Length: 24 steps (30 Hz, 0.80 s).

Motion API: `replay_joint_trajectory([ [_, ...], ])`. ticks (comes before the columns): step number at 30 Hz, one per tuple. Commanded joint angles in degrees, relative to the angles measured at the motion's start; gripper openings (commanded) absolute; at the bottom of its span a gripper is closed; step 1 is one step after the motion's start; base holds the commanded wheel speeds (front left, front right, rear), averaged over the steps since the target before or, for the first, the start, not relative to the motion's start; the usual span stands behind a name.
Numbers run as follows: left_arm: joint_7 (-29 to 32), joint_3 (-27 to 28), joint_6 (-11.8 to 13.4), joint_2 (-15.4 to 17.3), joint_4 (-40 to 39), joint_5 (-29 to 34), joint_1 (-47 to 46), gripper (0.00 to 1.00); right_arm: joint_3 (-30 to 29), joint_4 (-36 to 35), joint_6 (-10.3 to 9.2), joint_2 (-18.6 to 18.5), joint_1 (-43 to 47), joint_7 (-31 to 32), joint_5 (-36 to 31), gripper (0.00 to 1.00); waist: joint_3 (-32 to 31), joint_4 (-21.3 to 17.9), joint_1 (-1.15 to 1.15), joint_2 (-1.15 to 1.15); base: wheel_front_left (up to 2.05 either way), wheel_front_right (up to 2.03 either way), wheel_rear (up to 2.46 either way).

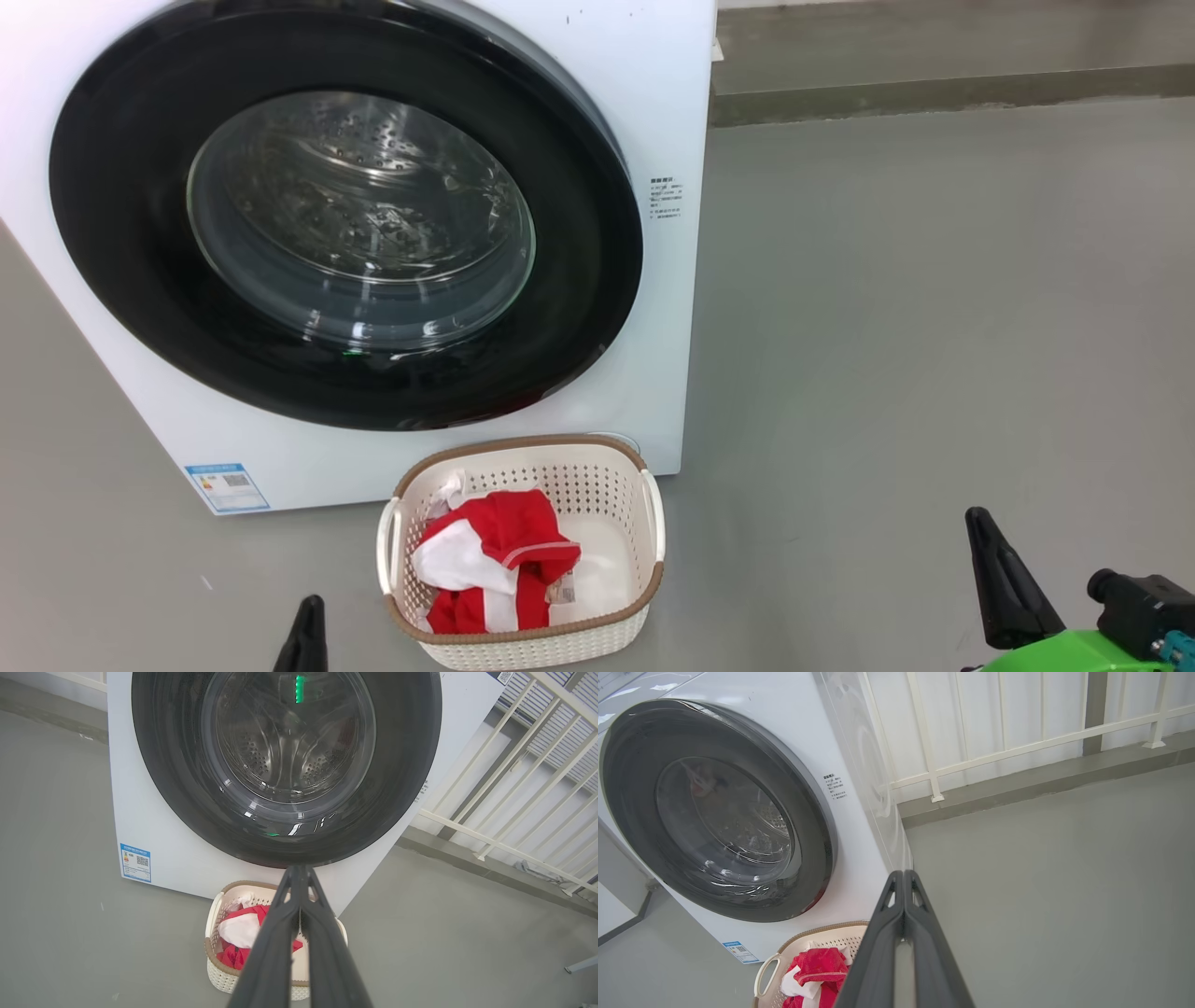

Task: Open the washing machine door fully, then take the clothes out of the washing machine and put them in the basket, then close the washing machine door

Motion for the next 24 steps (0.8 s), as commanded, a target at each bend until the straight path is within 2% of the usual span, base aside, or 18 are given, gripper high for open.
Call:
replay_joint_trajectory([
  [1,0.3,1.11,-0.4,0.47,-1.07,-1.92,-2.81,0.0,-0.14,-1.31,-0.06,-0.69,-2.82,0.27,2.05,0.0,0.08,0.06,-0.01,0.0,0.0,0.0,0.0],
  [24,3.93,2.37,-1.71,0.64,0.5,-16.5,-5.29,0.0,-0.44,-0.31,-0.09,-0.95,-5.01,3.99,17.58,0.0,1.11,0.74,-0.01,0.0,0.0,0.0,0.0],
])
